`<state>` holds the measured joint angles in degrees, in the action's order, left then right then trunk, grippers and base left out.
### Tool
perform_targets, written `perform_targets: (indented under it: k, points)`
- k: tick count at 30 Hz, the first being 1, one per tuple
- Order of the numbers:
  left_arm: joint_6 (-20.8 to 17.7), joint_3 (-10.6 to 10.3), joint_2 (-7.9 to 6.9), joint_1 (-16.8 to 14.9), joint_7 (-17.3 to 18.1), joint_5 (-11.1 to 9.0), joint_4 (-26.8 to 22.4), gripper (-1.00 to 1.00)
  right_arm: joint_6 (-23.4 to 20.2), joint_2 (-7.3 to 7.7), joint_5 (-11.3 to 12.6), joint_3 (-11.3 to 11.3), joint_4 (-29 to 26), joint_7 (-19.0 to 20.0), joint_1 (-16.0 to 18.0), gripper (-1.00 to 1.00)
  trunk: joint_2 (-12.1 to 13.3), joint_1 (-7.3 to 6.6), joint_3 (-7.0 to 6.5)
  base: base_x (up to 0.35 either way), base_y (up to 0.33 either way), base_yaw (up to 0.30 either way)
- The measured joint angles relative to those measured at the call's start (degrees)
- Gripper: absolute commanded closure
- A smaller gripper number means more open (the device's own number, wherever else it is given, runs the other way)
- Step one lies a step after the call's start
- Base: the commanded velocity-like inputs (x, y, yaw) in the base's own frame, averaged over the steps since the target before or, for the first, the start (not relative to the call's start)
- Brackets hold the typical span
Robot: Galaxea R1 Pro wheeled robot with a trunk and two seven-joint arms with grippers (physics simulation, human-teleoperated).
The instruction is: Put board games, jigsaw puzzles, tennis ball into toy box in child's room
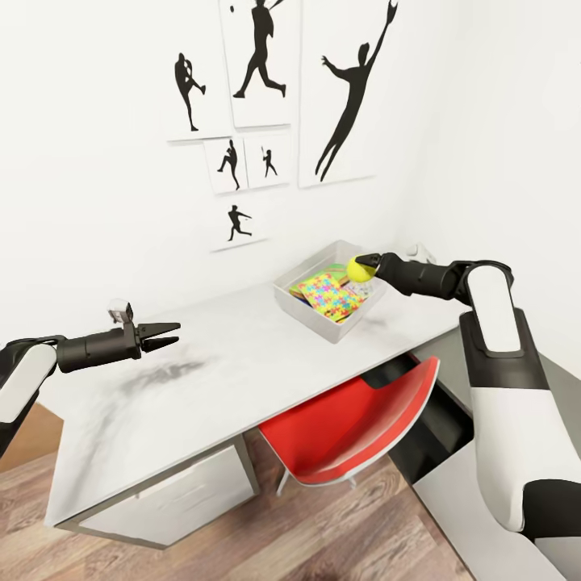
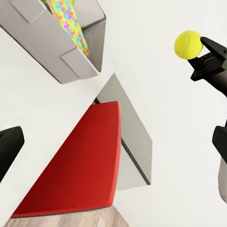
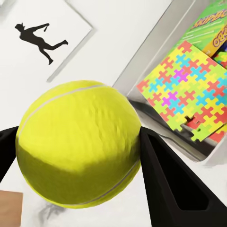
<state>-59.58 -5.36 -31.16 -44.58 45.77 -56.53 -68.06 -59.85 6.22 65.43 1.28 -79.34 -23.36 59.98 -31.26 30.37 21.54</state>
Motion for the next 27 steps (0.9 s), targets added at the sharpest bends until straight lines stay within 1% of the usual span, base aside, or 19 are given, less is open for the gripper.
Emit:
perform_targets:
  k: [5, 13, 16, 22, 27]
  points:
    - [0.0, 0.0, 0.00, 0.0, 0.0, 0.0, 0.0, -1.00, 0.0, 0.00, 0.1, 0.0, -1.2, 0.0, 0.0, 1.00, 0.0, 0.00, -0.48, 0.000, -0.035, 0.068]
    - [0.0, 0.0, 0.00, 0.0, 0.0, 0.0, 0.0, -1.00, 0.0, -0.06, 0.1, -0.2, -1.6, 0.1, 0.0, 1.00, 0.0, 0.00, -1.24, 0.000, -0.141, 0.069]
    - [0.0, 0.0, 0.00, 0.0, 0.0, 0.0, 0.0, -1.00, 0.0, -0.07, 0.1, -0.2, -1.9, 0.2, -0.1, 1.00, 0.0, 0.00, -1.53, 0.000, -0.026, 0.070]
    - [0.0, 0.0, 0.00, 0.0, 0.0, 0.0, 0.0, -1.00, 0.0, -0.07, 0.1, -0.3, -4.3, 0.2, 0.0, 1.00, 0.0, 0.00, -2.10, 0.000, -0.006, 0.070]
    - [0.0, 0.0, 0.00, 0.0, 0.0, 0.0, 0.0, -1.00, 0.0, -0.07, 0.1, -0.3, -4.7, 0.2, 0.0, 1.00, 0.0, 0.00, -2.58, 0.000, -0.001, 0.070]
